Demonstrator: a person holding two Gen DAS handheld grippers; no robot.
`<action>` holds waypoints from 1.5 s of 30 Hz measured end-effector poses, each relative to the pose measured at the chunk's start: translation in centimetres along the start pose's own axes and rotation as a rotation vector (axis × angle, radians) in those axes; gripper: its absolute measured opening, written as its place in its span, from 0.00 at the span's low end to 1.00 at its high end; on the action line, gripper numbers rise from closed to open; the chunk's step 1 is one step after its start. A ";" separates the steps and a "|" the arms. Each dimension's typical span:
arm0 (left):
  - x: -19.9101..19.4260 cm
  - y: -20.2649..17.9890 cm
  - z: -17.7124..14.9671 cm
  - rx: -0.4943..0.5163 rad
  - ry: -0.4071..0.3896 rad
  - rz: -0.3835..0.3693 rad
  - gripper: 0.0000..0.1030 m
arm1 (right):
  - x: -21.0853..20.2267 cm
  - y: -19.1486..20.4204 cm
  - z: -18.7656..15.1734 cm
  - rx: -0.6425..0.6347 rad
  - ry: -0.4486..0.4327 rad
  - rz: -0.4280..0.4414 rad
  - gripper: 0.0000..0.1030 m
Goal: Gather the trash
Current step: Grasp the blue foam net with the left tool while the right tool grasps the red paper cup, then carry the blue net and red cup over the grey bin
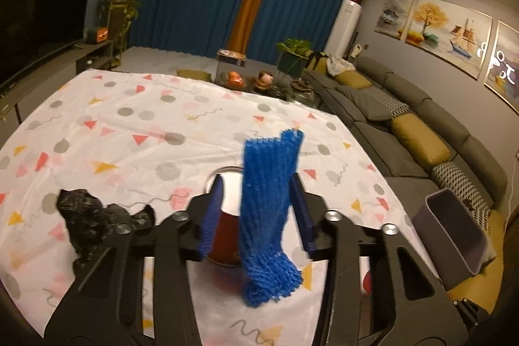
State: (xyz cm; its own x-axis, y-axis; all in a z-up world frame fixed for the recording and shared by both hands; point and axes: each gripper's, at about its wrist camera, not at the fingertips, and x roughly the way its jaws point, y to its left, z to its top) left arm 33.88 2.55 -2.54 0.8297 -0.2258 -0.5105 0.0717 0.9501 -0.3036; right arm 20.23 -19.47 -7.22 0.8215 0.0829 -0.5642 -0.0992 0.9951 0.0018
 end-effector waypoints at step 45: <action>-7.8 -29.4 -1.3 0.271 -0.170 -0.460 0.05 | -12.1 -17.6 0.2 0.292 -0.252 -0.239 0.04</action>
State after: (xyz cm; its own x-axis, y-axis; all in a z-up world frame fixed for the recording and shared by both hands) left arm 24.59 -23.90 9.36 0.7553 -0.6135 -0.2307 0.5684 0.7883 -0.2357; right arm 12.15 -38.02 -0.29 0.9168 -0.1762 -0.3583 0.2426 0.9585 0.1495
